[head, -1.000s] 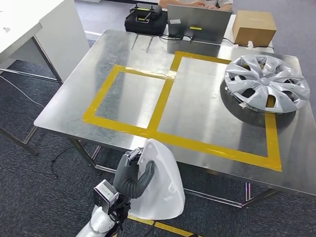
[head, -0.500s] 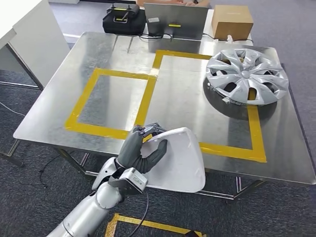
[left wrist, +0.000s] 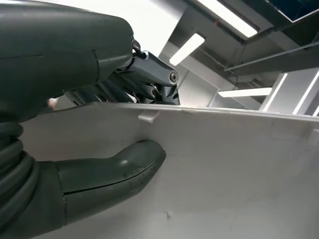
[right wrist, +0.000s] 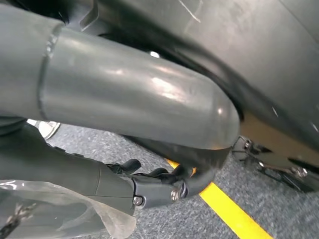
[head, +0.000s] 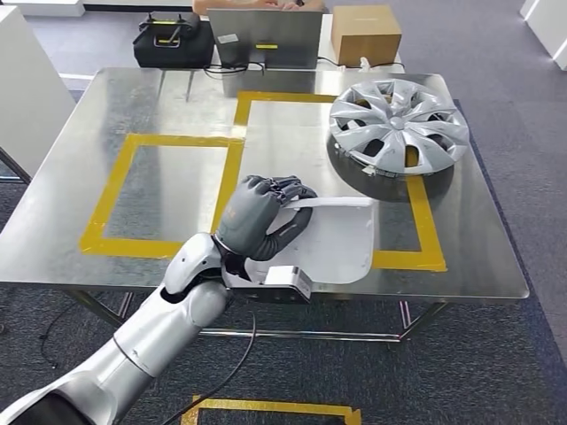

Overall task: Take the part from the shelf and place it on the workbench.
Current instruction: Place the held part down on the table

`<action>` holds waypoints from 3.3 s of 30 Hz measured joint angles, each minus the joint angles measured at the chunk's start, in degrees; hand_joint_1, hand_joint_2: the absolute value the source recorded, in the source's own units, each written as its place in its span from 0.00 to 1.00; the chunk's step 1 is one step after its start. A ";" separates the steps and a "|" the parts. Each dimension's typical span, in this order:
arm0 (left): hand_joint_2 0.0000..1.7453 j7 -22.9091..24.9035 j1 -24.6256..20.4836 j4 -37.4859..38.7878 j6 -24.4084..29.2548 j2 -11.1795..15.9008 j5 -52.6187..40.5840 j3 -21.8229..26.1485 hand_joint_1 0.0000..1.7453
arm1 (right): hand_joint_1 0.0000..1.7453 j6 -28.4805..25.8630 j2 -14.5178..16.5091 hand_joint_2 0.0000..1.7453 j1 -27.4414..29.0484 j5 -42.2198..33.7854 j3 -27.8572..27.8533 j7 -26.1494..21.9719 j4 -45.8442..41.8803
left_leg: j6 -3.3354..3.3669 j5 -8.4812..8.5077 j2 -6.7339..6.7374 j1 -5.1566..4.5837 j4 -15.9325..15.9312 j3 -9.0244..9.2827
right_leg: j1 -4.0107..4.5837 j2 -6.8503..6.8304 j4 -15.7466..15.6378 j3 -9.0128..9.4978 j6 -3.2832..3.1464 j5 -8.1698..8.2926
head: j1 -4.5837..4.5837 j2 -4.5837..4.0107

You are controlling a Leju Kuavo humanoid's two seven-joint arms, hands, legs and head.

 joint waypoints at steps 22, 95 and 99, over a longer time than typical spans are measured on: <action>1.00 12.98 -18.37 19.50 8.57 -0.32 -27.37 -7.89 1.00 | 0.00 1.30 0.24 0.00 -0.63 2.59 1.38 0.10 -0.01 | -1.71 -6.82 1.29 0.11 15.42 -7.15 | -0.41 -3.69 -0.12 -0.07 -0.98 0.48 | 0.58 -0.01; 0.00 11.57 -14.52 30.89 17.02 14.23 -35.85 19.79 0.00 | 0.00 1.64 1.49 0.00 -1.12 3.97 1.03 -1.69 -0.01 | -0.25 0.89 0.66 1.01 -0.08 -0.91 | 0.07 -3.43 3.18 -1.66 0.76 -2.36 | 0.87 -0.01; 0.00 10.18 -14.13 30.03 17.03 14.08 -35.74 21.57 0.00 | 0.00 1.74 1.44 0.00 -1.38 3.95 1.02 -1.38 -0.08 | 0.27 0.84 0.68 0.77 -0.07 -0.87 | 0.11 -3.50 15.83 -7.81 1.07 -6.89 | 1.06 0.00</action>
